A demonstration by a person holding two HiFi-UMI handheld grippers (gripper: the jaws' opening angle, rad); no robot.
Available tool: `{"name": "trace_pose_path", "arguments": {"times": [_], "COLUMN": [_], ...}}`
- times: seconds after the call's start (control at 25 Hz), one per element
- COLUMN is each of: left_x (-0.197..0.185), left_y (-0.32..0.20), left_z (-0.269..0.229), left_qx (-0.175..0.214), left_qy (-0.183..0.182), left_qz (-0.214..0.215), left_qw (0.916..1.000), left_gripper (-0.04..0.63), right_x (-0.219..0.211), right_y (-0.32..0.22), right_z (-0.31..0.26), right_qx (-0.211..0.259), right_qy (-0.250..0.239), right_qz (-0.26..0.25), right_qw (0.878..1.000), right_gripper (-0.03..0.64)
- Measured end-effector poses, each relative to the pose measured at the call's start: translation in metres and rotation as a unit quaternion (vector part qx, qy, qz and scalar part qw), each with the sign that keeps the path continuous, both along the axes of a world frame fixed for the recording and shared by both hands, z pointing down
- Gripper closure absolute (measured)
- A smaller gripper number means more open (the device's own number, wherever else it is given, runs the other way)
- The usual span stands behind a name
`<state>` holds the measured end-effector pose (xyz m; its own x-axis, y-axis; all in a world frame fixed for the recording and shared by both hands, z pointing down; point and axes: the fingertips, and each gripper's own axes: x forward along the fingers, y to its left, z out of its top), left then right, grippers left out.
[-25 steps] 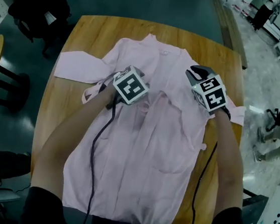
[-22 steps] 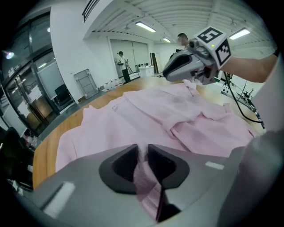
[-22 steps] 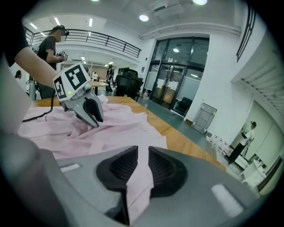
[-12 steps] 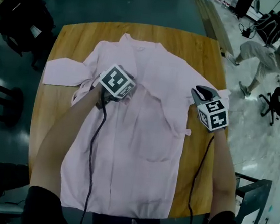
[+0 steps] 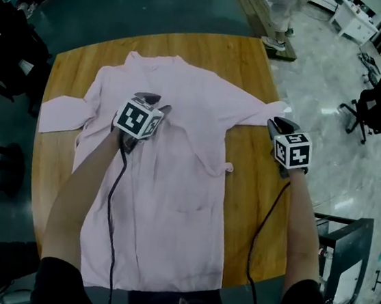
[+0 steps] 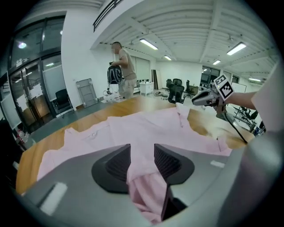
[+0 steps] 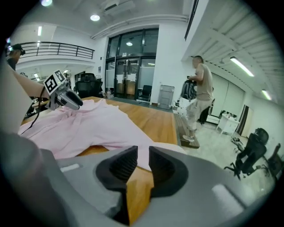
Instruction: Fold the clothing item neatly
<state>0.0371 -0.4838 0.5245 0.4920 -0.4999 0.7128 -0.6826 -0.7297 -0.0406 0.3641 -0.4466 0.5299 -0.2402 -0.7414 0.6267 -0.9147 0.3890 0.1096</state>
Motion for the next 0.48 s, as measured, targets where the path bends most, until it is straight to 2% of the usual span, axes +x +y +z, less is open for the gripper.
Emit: {"name": "trace_pose_path", "arguments": {"times": [0.24, 0.48], "left_x": [0.056, 0.082], "left_y": [0.005, 0.004], "left_z": [0.000, 0.004], "left_qx": [-0.006, -0.018], "left_qy": [0.010, 0.023], "left_qz": [0.025, 0.019], "left_qw": [0.9996, 0.9994], "left_gripper": [0.428, 0.443], "right_x": [0.053, 0.060], "right_y": [-0.022, -0.058], "right_z": [0.018, 0.030], "right_qx": [-0.027, -0.045], "right_qy": [-0.036, -0.052], "right_qz": [0.065, 0.081], "right_qw": [0.997, 0.994], "right_gripper": [0.469, 0.466]}}
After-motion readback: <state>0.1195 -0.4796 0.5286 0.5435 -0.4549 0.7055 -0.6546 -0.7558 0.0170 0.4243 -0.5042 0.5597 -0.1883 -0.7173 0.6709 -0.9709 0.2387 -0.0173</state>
